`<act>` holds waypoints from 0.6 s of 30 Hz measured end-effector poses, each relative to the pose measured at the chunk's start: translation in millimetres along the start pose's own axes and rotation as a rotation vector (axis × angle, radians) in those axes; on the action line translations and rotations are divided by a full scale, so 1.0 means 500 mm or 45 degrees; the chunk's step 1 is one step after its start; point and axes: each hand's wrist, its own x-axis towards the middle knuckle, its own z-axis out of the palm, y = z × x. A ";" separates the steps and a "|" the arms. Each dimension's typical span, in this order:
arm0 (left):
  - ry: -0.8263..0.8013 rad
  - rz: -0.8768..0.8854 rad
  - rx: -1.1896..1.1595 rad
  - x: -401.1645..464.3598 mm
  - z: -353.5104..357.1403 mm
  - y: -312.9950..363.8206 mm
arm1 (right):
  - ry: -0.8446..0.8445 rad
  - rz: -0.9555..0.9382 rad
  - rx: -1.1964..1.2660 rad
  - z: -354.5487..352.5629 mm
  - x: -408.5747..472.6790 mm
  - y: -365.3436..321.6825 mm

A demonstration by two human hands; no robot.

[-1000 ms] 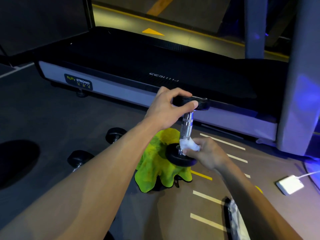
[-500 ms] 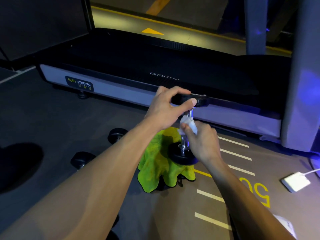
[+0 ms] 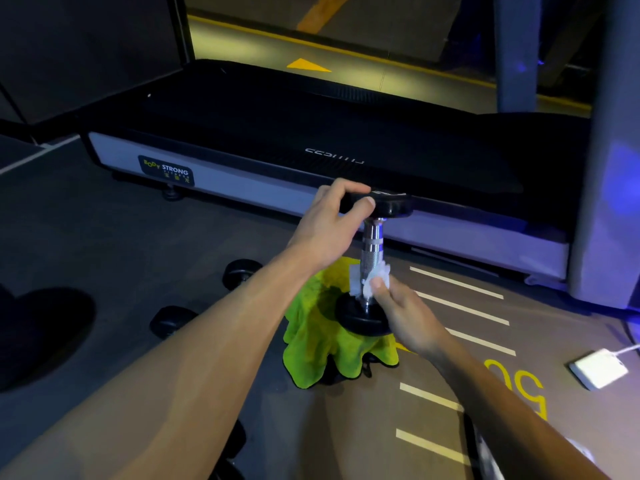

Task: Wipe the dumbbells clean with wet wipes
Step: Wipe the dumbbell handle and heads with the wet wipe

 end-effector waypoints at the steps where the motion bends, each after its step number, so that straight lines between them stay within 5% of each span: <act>1: -0.009 0.005 -0.013 -0.002 -0.003 -0.001 | -0.028 -0.024 -0.032 0.003 -0.005 0.012; 9: -0.007 0.081 -0.126 -0.016 0.011 -0.027 | 0.041 -0.173 0.390 0.023 -0.011 0.015; 18: -0.007 -0.120 -0.246 -0.102 0.044 -0.130 | 0.365 -0.150 0.135 0.096 -0.022 -0.042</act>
